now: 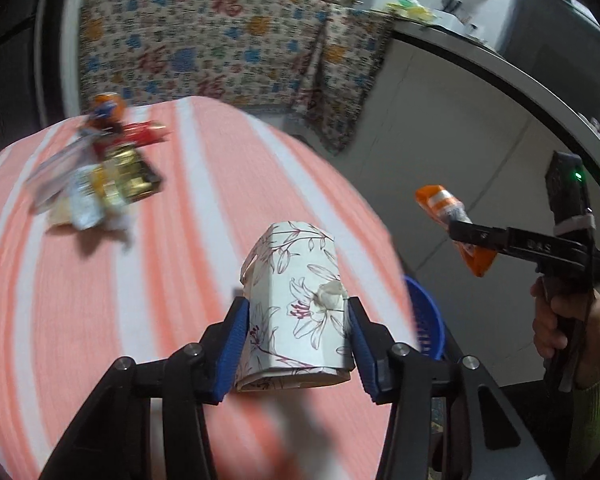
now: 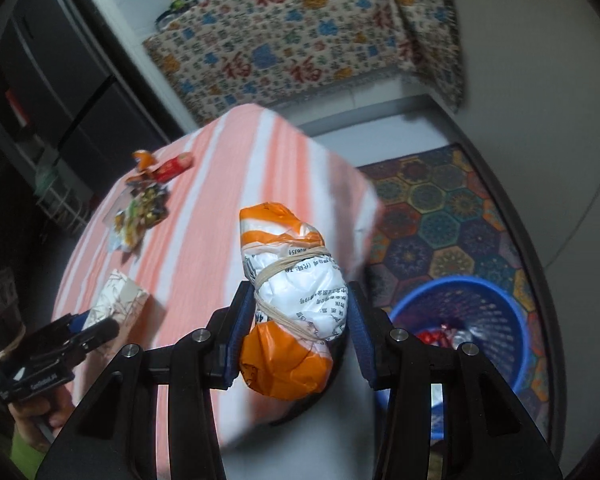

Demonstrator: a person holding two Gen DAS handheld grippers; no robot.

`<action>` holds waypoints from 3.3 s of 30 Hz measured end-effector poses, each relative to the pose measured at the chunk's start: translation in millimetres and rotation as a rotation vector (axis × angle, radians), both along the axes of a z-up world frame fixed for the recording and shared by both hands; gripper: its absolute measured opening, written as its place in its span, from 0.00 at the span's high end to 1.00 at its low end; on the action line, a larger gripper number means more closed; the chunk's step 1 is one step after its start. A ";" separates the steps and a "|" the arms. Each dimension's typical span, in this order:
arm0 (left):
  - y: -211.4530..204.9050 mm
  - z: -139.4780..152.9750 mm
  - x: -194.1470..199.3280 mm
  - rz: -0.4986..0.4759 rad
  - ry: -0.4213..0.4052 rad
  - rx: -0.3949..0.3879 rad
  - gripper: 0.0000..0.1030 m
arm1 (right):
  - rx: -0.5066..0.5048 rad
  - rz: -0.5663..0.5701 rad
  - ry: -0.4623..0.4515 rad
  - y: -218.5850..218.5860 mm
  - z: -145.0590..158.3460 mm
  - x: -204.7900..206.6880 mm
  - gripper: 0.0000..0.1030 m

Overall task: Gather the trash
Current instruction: 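Lift and carry the floral box with the left tool while the right tool carries the package to the basket, then open the left tool over the basket while the right tool releases the package into it, then bring both open tools back over the table toward the remaining trash, then grasp the clear plastic box with the cartoon label with the left tool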

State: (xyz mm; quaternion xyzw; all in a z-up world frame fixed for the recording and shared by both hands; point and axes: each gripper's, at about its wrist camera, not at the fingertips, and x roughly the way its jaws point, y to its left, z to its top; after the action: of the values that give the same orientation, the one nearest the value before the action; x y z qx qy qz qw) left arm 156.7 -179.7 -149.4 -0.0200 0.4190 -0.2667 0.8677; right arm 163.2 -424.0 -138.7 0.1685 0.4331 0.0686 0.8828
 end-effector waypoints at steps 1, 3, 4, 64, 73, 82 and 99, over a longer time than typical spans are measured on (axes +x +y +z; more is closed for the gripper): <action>-14.9 1.3 1.0 -0.026 0.003 -0.004 0.52 | -0.014 -0.017 0.016 -9.9 0.8 0.3 0.54; -50.0 3.3 2.5 -0.083 0.008 -0.013 0.52 | -0.035 -0.049 0.050 -31.8 0.3 0.3 0.54; -66.7 3.3 3.1 -0.109 0.010 -0.017 0.52 | -0.048 -0.062 0.065 -41.4 -1.5 0.4 0.54; 129.1 -49.8 21.6 0.369 -0.002 0.310 0.28 | -0.331 0.368 -0.101 214.8 -34.5 35.6 0.10; 169.1 -54.4 33.1 0.359 0.011 0.298 0.02 | -0.353 0.362 -0.057 242.0 -50.9 58.9 0.09; 181.5 -52.2 57.6 0.183 0.000 0.301 0.00 | -0.330 0.358 -0.041 239.8 -52.1 60.3 0.00; 194.7 -23.6 204.4 -0.182 -0.081 0.347 0.01 | -0.330 0.359 -0.041 240.0 -51.9 60.1 0.00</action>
State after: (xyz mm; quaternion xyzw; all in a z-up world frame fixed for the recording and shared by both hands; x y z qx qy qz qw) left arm 361.1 15.0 -173.0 0.1785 0.4237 -0.2684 0.8465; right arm 223.3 -184.0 -190.5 -0.0592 0.4436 0.1559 0.8806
